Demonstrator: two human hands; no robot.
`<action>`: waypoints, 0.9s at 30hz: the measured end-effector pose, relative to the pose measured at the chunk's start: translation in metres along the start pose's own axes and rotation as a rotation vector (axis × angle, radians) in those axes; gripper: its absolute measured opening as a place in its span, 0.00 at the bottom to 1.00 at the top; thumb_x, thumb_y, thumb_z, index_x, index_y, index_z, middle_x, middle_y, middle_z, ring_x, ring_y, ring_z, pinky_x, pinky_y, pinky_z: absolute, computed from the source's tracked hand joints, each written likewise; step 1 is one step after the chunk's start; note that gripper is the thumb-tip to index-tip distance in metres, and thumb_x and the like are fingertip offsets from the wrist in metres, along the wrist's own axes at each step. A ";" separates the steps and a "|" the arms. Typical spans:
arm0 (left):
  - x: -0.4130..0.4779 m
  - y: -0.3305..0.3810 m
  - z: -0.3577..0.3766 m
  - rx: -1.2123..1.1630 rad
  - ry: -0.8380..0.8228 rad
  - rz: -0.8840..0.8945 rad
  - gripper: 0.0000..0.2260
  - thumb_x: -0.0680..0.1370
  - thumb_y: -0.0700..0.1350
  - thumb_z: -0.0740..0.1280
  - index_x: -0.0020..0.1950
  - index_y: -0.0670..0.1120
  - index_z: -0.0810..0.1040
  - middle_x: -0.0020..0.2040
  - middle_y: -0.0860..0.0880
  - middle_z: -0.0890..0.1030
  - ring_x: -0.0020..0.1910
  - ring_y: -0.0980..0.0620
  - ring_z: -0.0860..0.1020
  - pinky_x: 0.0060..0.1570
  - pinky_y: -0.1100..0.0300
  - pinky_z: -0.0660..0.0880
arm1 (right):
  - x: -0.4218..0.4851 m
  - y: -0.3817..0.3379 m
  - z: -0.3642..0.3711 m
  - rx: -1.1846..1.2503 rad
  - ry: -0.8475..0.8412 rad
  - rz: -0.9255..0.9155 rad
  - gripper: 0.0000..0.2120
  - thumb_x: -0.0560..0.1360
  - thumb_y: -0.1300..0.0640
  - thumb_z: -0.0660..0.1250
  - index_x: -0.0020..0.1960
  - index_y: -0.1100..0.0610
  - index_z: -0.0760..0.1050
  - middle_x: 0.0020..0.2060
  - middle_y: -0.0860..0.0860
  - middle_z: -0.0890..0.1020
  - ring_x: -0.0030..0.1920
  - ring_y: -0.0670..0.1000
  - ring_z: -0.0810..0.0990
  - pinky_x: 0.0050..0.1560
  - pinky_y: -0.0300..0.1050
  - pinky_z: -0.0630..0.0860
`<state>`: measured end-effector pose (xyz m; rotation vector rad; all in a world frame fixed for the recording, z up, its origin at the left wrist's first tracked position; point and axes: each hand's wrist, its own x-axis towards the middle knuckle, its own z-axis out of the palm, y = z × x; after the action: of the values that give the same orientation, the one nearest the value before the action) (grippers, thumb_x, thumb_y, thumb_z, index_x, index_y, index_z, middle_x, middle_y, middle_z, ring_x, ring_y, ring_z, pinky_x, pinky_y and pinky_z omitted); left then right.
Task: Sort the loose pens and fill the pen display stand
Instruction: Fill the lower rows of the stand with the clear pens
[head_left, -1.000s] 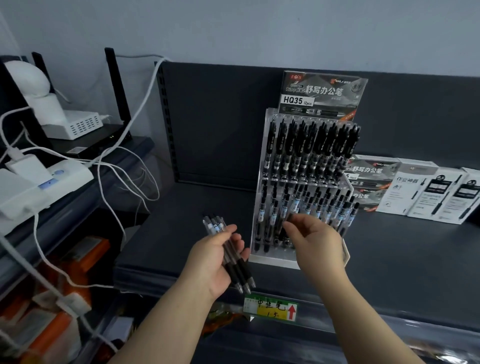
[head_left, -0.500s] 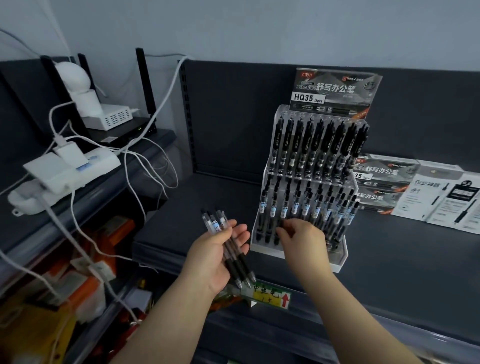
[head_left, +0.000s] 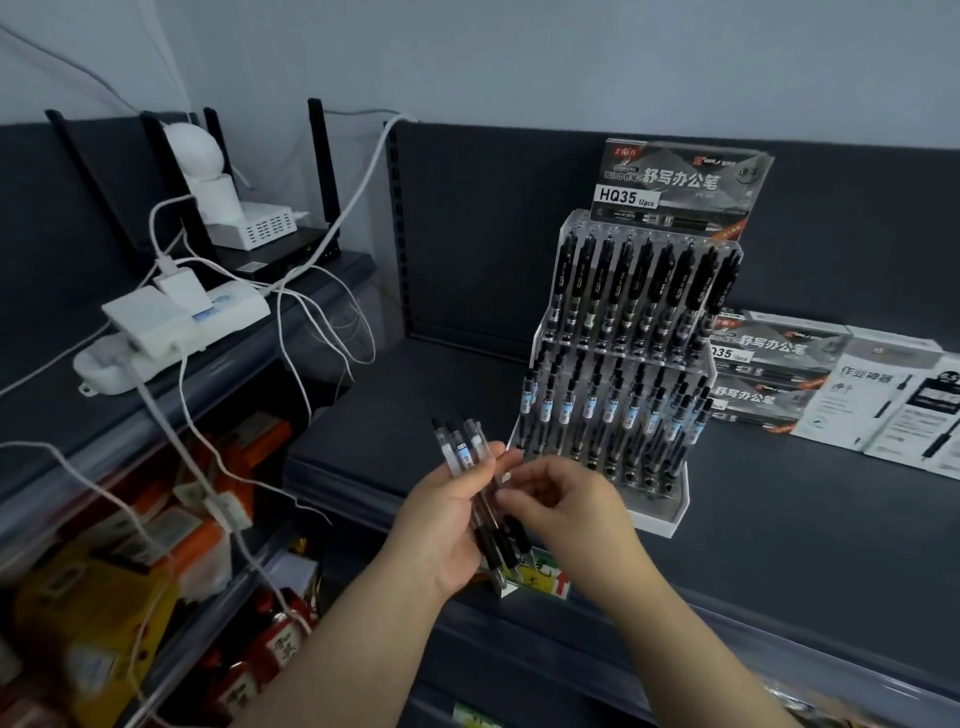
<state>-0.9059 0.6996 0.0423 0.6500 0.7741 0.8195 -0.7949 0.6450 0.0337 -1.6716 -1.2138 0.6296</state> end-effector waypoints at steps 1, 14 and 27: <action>-0.001 -0.001 0.002 -0.007 -0.012 -0.005 0.07 0.78 0.37 0.63 0.52 0.40 0.80 0.49 0.43 0.85 0.47 0.44 0.82 0.47 0.50 0.78 | -0.001 0.000 0.001 0.004 -0.053 0.011 0.06 0.70 0.56 0.73 0.45 0.53 0.78 0.35 0.46 0.80 0.34 0.38 0.77 0.36 0.30 0.74; 0.004 -0.008 0.007 0.026 -0.047 -0.044 0.09 0.79 0.41 0.62 0.56 0.43 0.79 0.49 0.44 0.85 0.46 0.46 0.84 0.48 0.48 0.77 | 0.007 0.009 -0.032 0.082 0.031 0.078 0.03 0.74 0.57 0.68 0.46 0.53 0.81 0.33 0.46 0.82 0.30 0.39 0.76 0.34 0.33 0.74; 0.010 -0.001 0.009 0.019 0.053 -0.036 0.03 0.79 0.41 0.63 0.50 0.43 0.74 0.30 0.49 0.71 0.25 0.55 0.64 0.24 0.64 0.65 | 0.033 0.021 -0.039 -0.145 0.347 0.037 0.12 0.77 0.55 0.64 0.60 0.56 0.77 0.34 0.46 0.79 0.31 0.42 0.74 0.28 0.28 0.69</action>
<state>-0.8939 0.7053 0.0435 0.6312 0.8401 0.7996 -0.7414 0.6592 0.0354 -1.8372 -0.9973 0.2611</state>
